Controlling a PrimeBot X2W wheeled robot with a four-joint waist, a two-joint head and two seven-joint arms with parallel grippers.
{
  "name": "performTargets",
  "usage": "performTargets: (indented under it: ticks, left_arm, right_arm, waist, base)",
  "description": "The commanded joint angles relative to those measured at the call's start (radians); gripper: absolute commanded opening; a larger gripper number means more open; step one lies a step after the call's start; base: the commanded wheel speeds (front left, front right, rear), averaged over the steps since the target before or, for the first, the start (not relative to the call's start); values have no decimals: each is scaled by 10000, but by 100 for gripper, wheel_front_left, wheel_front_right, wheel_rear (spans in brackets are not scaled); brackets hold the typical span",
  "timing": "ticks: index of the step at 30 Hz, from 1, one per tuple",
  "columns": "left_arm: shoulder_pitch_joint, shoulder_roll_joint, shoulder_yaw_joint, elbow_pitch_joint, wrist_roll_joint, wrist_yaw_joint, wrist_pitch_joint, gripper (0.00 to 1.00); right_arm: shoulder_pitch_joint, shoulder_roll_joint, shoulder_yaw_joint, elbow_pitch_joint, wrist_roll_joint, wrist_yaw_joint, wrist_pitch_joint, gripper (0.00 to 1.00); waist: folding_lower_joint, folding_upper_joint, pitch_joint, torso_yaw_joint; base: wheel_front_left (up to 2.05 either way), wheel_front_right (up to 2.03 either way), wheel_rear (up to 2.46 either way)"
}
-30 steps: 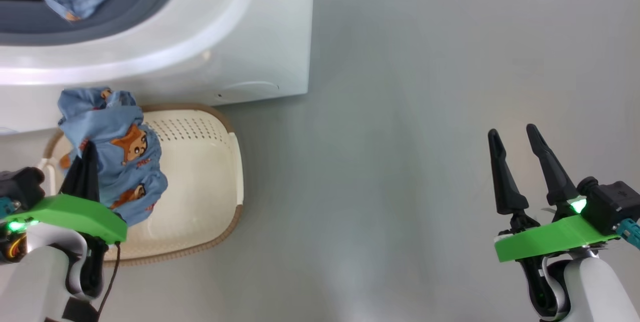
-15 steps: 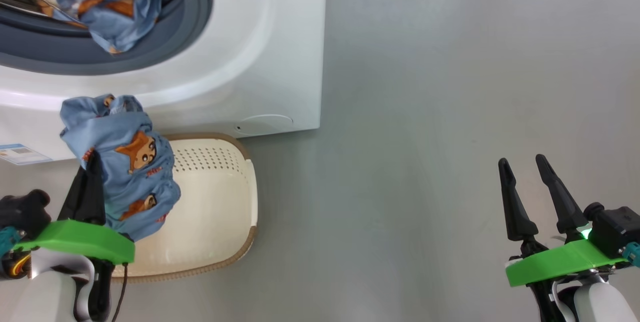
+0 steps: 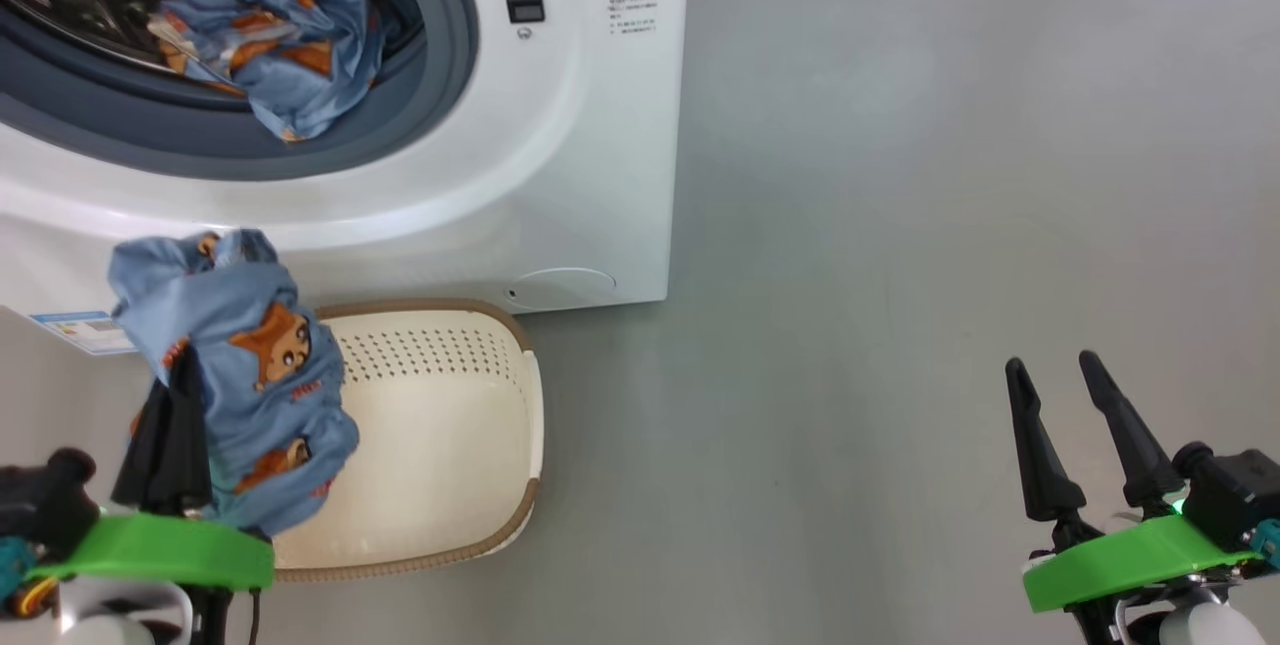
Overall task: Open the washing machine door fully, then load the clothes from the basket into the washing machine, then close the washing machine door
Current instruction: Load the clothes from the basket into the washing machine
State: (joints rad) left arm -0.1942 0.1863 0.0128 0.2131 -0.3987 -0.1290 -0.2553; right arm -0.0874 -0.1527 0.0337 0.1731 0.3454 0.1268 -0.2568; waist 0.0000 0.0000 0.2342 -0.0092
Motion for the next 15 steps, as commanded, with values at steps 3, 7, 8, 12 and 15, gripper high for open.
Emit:
performTargets:
  ticks: [3,7,8,12,15]
  left_arm:
    - [279,193,493,-534,165,-17,-65,0]
    - [713,105,626,-919,319,-17,-65,0]
    - [804,74,658,-1013,350,-17,-65,0]
    - [1112,-27,851,-1376,464,-17,-65,0]
    - [1341,-87,963,-1620,512,-17,-65,0]
  right_arm:
    - [177,-133,152,-210,164,39,-49,100]
    - [350,-169,85,-218,177,39,-49,100]
    - [388,-180,67,-221,178,39,-49,100]
    - [505,-221,24,-244,174,39,-49,100]
    - [546,-271,-7,-260,187,39,-49,100]
  waist:
    - [0,0,-215,72]
    - [0,0,-373,133]
    - [0,0,-406,154]
    - [0,0,-511,213]
    - [0,0,-568,232]
  base:
    - [0,0,0]
    - [0,0,0]
    - [0,0,0]
    - [0,0,0]
    - [0,0,0]
